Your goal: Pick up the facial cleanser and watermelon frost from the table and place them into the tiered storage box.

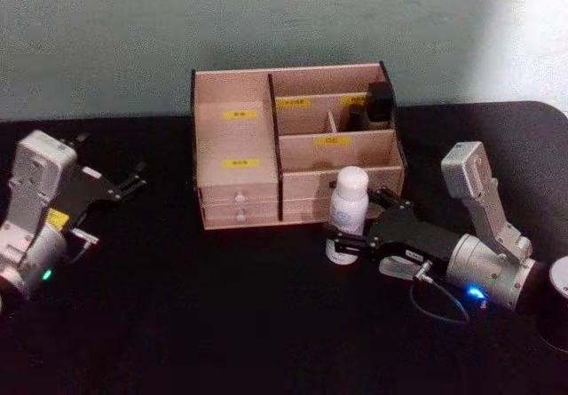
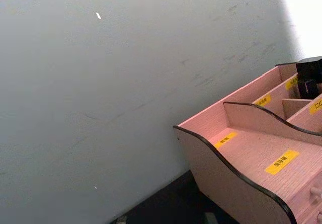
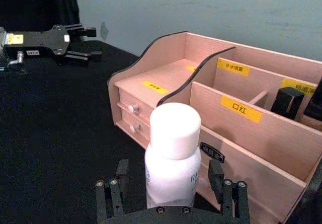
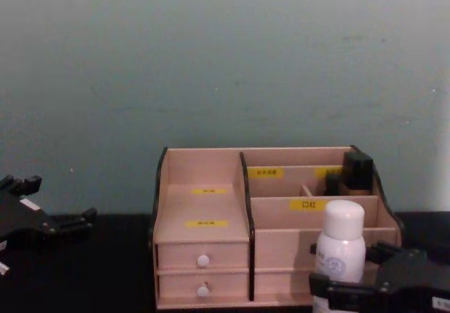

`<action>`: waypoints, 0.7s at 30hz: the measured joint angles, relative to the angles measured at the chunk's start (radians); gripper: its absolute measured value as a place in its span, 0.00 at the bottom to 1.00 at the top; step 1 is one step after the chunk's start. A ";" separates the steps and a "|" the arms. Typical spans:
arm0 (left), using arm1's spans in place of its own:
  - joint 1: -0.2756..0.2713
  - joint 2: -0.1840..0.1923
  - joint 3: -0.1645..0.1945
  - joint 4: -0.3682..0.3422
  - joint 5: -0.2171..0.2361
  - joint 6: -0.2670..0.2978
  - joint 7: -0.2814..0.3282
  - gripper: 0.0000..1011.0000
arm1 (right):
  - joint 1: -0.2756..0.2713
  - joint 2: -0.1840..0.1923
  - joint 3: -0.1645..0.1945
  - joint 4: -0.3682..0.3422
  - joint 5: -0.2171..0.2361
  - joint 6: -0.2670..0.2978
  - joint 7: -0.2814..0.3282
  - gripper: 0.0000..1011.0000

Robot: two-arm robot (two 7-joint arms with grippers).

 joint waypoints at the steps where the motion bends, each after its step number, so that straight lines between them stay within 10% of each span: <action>1: 0.000 0.000 0.000 0.000 0.000 0.000 0.000 0.99 | 0.001 0.000 -0.001 0.001 0.001 0.002 0.000 0.99; 21: 0.000 0.000 0.000 0.000 0.000 0.000 0.000 0.99 | 0.000 0.000 0.000 0.001 0.003 0.004 0.001 0.98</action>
